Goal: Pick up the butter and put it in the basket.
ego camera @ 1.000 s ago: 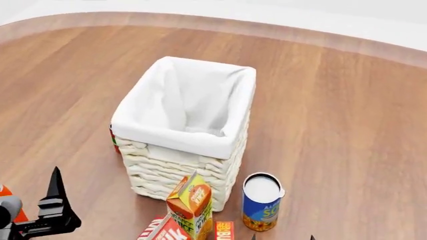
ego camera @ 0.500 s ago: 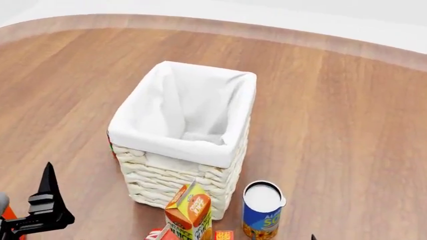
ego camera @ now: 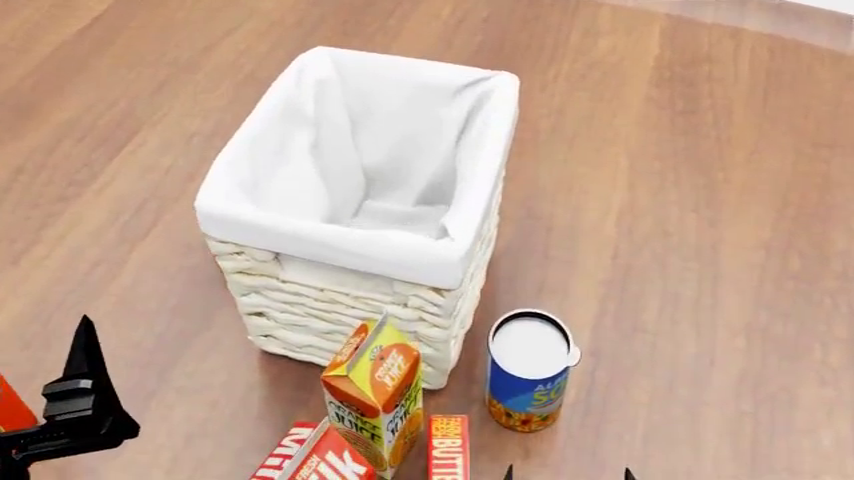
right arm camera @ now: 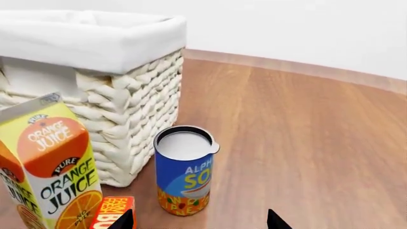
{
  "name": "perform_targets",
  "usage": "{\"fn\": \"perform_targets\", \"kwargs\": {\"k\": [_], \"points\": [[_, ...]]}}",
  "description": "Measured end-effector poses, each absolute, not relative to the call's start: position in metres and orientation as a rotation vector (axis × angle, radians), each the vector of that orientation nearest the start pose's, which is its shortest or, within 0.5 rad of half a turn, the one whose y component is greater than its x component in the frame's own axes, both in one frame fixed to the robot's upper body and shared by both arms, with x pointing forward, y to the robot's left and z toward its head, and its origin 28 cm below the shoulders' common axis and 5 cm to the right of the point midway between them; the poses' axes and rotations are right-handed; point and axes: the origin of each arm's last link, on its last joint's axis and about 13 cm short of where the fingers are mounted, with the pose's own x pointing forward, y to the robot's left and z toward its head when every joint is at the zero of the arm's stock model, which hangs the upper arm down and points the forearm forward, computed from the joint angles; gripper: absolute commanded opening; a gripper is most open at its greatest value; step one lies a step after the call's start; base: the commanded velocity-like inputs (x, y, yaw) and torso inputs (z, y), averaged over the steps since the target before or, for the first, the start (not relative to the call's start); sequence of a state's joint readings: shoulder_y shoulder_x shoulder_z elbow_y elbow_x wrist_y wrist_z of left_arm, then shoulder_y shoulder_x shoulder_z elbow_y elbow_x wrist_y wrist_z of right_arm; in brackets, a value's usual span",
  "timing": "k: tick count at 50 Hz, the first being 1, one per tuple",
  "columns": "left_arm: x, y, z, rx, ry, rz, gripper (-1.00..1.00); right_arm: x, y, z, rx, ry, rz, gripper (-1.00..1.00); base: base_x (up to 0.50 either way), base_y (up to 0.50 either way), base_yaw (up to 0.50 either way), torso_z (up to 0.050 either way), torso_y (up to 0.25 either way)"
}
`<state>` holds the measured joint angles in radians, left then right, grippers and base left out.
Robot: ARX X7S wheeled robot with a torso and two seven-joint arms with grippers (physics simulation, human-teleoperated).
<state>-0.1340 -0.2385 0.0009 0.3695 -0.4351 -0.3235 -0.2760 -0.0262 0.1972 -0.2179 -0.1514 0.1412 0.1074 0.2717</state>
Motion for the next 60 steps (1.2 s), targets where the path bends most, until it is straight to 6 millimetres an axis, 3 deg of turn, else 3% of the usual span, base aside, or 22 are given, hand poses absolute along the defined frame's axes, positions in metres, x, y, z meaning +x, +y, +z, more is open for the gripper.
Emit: {"fn": "perform_targets", "kwargs": {"k": [9,31,39,51,60], "points": [[0.23,0.237,0.106,-0.192,-0.142,0.112,1.0,0.198,-0.095,0.029,-0.053,0.01,-0.033,1.0,0.0,0.0,0.0,0.0,-0.009],[0.231,0.238,0.108,-0.208,-0.164,0.104,1.0,0.199,-0.095,0.031,-0.057,0.005,-0.033,1.0,0.0,0.0,0.0,0.007,-0.249],[0.23,0.239,0.11,-0.224,-0.156,0.114,1.0,0.196,-0.092,0.028,-0.081,0.003,-0.013,1.0,0.0,0.0,0.0,0.0,0.0],[0.216,0.241,0.112,-0.228,-0.141,0.124,1.0,0.175,-0.078,0.01,-0.153,0.025,0.053,1.0,0.0,0.0,0.0,0.0,0.0],[0.209,0.243,0.114,-0.231,-0.139,0.13,1.0,0.174,-0.069,0.005,-0.173,0.027,0.093,1.0,0.0,0.0,0.0,0.0,0.0]]}}
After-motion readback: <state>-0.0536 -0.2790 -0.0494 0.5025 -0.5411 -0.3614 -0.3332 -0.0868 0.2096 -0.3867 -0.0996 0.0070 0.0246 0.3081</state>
